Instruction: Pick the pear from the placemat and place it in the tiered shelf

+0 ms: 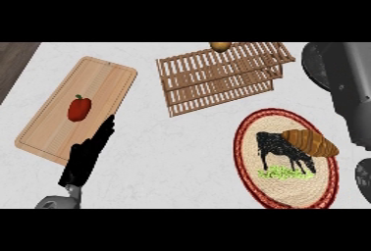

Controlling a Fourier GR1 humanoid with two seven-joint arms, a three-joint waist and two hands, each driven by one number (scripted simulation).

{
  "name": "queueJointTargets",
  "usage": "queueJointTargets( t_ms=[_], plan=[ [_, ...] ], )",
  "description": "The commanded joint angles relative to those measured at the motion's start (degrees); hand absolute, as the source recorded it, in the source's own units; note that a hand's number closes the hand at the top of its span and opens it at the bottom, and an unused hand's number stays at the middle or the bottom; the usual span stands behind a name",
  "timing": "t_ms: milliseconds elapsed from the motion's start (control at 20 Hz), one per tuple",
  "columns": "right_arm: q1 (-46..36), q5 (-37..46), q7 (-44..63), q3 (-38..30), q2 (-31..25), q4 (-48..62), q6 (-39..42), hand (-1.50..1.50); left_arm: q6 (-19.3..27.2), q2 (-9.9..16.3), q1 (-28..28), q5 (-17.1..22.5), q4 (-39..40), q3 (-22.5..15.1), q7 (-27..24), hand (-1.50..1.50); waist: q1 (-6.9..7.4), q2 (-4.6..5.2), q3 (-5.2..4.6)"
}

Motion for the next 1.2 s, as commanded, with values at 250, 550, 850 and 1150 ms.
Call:
queueJointTargets(
  t_ms=[250,550,850,1150],
  plan=[
    [11.5,-2.6,2.4,-3.4,-13.0,-3.4,3.6,-1.5,-1.3,2.3,3.1,1.6,-1.1,2.9,-0.4,0.0,-2.59,-0.98,0.0],
    [20.2,-8.0,-0.3,-4.9,-19.9,-10.3,16.8,-1.5,-2.4,1.4,2.6,1.7,0.8,2.8,-1.7,0.0,-2.73,-0.99,-0.02],
    [27.3,-11.8,-1.7,-5.0,-23.7,-14.0,24.3,-1.5,1.7,-2.1,4.1,-1.9,-3.9,0.0,1.8,0.0,-2.14,-0.91,-0.01],
    [27.4,-12.2,-6.3,-4.9,-31.5,-4.7,30.3,-1.5,-0.8,-1.4,-1.3,-0.6,-1.6,1.9,3.5,0.0,-1.3,-0.45,0.04]
  ],
)
